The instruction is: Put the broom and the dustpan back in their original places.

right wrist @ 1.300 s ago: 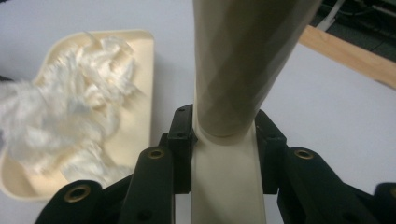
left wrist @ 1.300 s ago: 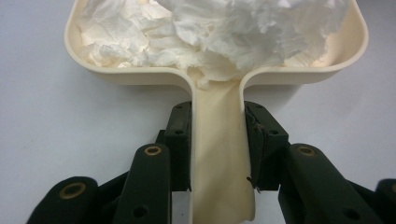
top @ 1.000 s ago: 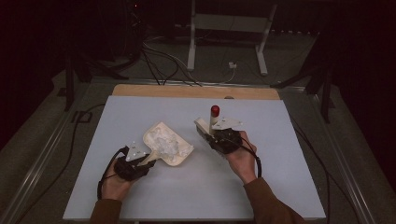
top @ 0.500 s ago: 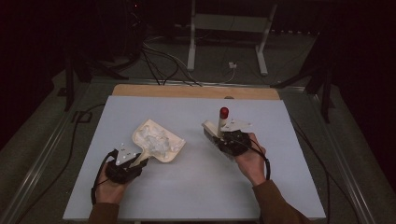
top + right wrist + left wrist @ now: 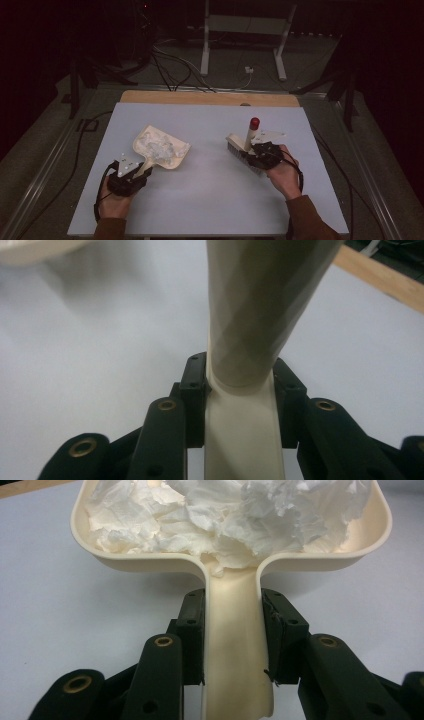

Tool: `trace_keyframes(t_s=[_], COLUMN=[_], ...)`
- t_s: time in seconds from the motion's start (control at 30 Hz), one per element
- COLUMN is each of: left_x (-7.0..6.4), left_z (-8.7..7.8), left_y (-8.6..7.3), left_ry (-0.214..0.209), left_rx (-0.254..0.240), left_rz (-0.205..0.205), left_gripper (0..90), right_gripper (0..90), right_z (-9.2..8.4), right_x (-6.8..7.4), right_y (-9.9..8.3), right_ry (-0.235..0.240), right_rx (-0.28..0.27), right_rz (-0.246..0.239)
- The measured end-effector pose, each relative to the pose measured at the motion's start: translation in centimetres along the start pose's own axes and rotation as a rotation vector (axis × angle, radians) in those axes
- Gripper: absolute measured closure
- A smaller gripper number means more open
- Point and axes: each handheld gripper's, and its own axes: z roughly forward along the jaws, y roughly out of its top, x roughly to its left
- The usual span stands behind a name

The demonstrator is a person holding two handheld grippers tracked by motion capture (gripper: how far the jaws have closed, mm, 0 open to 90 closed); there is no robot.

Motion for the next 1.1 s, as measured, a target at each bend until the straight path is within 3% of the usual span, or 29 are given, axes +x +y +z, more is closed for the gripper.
trace_keyframes(t_s=[0.33, 0.7, 0.9, 1.1], left_x=[0.6, 0.9, 1.0, 1.0], left_z=[-0.3, -0.5, -0.4, -0.3], left_y=[-0.3, -0.7, -0.8, -0.8], left_ry=[0.052, 0.091, 0.093, 0.099], left_rx=[-0.015, -0.017, -0.018, -0.017], left_rz=[-0.049, -0.085, -0.09, -0.093], left_gripper=[66.7, 66.7, 66.7, 66.7], right_gripper=[67.0, 66.9, 65.6, 64.0], right_z=[-1.8, -1.9, -1.9, -3.5], right_x=[-1.9, -2.3, -2.5, -2.7], right_y=[-3.0, -4.1, -4.2, -3.3], right_ry=[0.069, 0.162, 0.142, 0.114], right_rx=[0.043, 0.067, 0.063, -0.04], right_rz=[0.004, -0.037, -0.009, 0.051])
